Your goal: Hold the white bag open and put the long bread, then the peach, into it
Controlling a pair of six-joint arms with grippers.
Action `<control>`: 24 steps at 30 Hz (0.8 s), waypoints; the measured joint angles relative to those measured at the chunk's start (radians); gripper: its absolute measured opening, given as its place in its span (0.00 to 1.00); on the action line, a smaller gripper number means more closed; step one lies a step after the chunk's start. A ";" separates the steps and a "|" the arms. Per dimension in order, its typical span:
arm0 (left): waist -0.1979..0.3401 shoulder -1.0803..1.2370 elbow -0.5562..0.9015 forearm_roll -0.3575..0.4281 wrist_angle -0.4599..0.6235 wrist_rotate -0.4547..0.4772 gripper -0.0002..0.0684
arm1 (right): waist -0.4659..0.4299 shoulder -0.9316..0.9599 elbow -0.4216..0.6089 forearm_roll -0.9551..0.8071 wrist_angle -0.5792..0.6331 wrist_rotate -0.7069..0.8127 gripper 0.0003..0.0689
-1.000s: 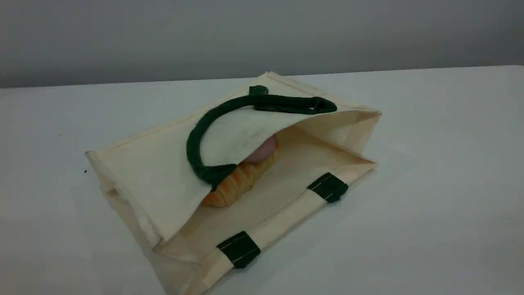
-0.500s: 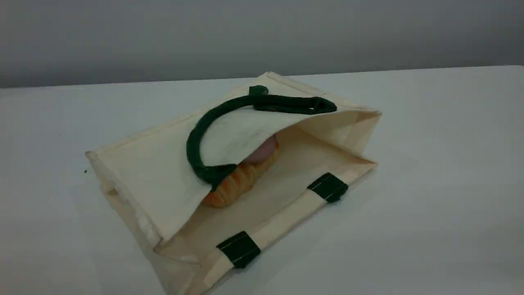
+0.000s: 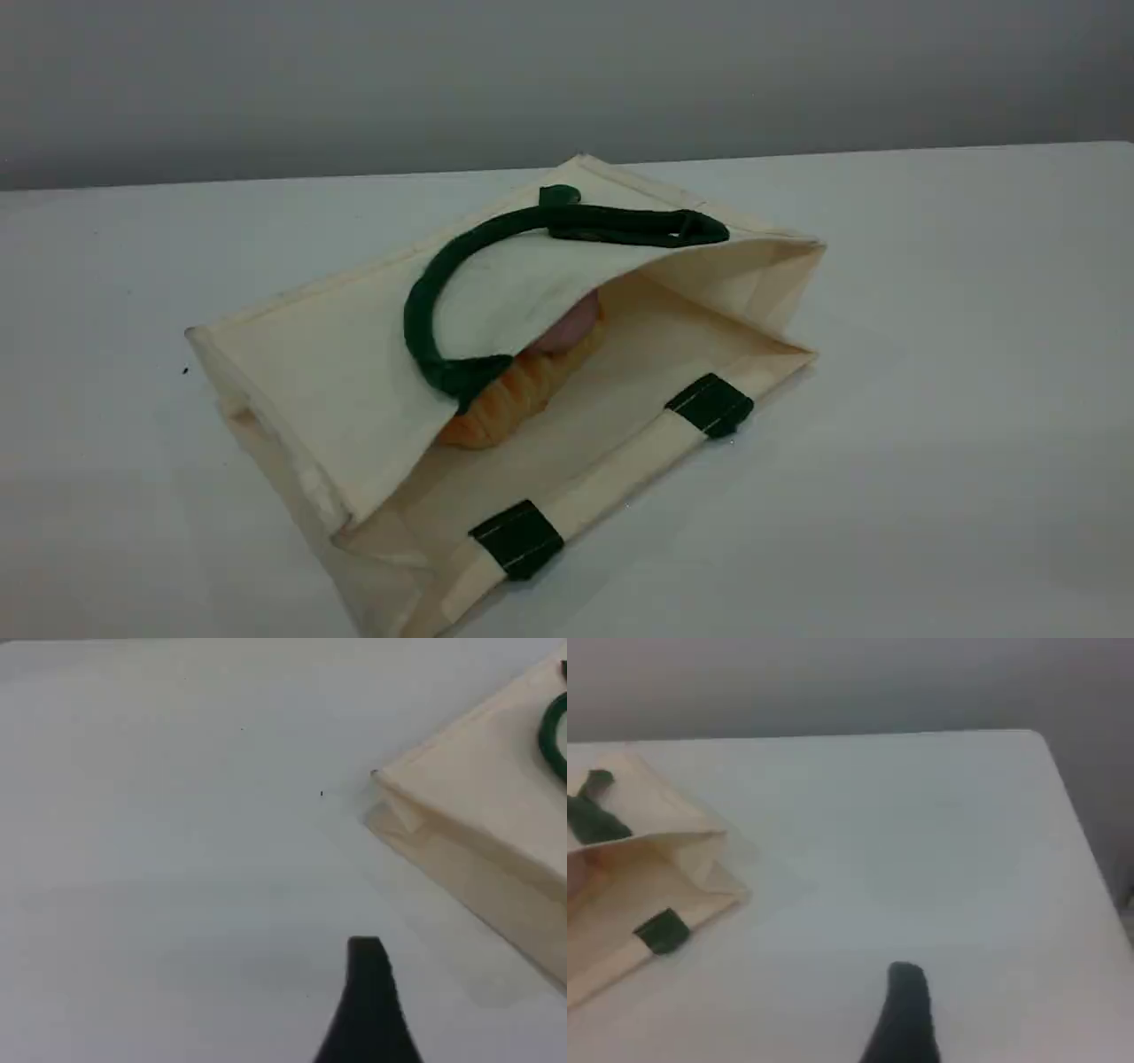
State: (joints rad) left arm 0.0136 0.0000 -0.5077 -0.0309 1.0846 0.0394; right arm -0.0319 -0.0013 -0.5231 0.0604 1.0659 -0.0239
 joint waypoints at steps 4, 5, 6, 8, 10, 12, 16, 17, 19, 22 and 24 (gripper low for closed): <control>0.000 0.000 0.000 0.001 0.000 0.000 0.71 | 0.003 0.000 0.000 0.005 0.000 0.000 0.79; 0.000 0.000 0.000 0.001 0.000 0.000 0.71 | 0.007 0.001 0.000 0.005 0.000 0.000 0.79; 0.000 0.000 0.000 0.001 0.000 0.000 0.71 | 0.014 0.001 0.000 0.003 0.000 0.000 0.79; 0.000 0.000 0.000 0.002 0.000 0.000 0.71 | 0.023 0.001 0.000 0.005 -0.001 0.000 0.79; 0.000 0.000 0.000 0.002 0.000 0.000 0.71 | 0.023 0.001 0.000 0.004 -0.001 0.000 0.79; 0.000 0.000 0.000 0.002 0.000 0.000 0.71 | 0.023 0.001 0.000 0.004 -0.001 0.000 0.79; 0.000 0.000 0.000 0.002 0.000 0.000 0.71 | 0.023 0.001 0.000 0.004 -0.001 0.000 0.79; 0.000 0.000 0.000 0.002 0.000 0.000 0.71 | 0.023 0.001 0.000 0.004 -0.001 0.000 0.79; 0.000 0.000 0.000 0.002 0.000 0.000 0.71 | 0.023 0.001 0.000 0.004 -0.001 0.001 0.79; 0.000 0.000 0.000 0.002 0.000 0.000 0.71 | 0.023 0.001 0.000 0.004 -0.001 0.001 0.79; 0.000 0.000 0.000 0.002 0.000 0.000 0.71 | 0.022 0.001 0.000 0.004 -0.001 0.001 0.79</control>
State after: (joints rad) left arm 0.0136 0.0000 -0.5077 -0.0293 1.0846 0.0394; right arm -0.0096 0.0000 -0.5231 0.0644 1.0648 -0.0230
